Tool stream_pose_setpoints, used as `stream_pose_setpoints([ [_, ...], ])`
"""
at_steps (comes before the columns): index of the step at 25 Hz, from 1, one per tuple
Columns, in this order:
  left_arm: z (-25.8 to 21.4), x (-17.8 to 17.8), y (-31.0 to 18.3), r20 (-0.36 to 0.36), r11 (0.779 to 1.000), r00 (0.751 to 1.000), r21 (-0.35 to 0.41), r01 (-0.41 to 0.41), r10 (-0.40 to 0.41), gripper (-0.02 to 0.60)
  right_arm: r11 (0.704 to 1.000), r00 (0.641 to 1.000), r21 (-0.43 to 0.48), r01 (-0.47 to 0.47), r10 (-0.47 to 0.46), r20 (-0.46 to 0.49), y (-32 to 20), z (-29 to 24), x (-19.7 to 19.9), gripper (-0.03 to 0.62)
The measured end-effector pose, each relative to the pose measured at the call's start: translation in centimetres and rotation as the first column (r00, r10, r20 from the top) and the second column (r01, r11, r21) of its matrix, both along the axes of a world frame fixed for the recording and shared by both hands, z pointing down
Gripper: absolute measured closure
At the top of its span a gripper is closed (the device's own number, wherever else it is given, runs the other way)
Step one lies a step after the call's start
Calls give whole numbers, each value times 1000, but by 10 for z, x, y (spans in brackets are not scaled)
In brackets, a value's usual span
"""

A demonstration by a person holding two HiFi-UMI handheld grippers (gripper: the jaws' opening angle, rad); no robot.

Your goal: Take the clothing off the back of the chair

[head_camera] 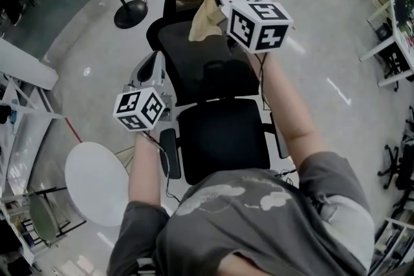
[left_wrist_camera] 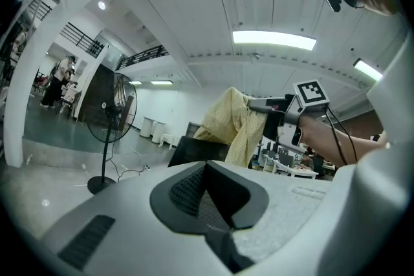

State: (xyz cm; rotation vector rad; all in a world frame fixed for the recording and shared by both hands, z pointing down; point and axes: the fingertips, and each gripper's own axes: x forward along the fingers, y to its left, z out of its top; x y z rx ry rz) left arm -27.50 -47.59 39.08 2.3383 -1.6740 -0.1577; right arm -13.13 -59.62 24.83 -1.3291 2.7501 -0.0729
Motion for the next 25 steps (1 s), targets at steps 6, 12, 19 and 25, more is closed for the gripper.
stream_pose_setpoints([
  [6,-20,12,17,8,1000,1000,26,-5,5,581,986,998,155,63,-64,4,53,-75,9,556],
  [12,-41,29,48,24,998,1000,60,-12,11,581,973,997,217,76,-79,5,108,-88,42,556],
  [19,-61,64,92,28,996,1000,88,-10,8,581,966,993,234,115,-116,-8,176,-77,86,556],
  [25,-67,112,147,44,995,999,94,-27,23,581,984,990,117,138,-140,7,235,-37,130,554],
])
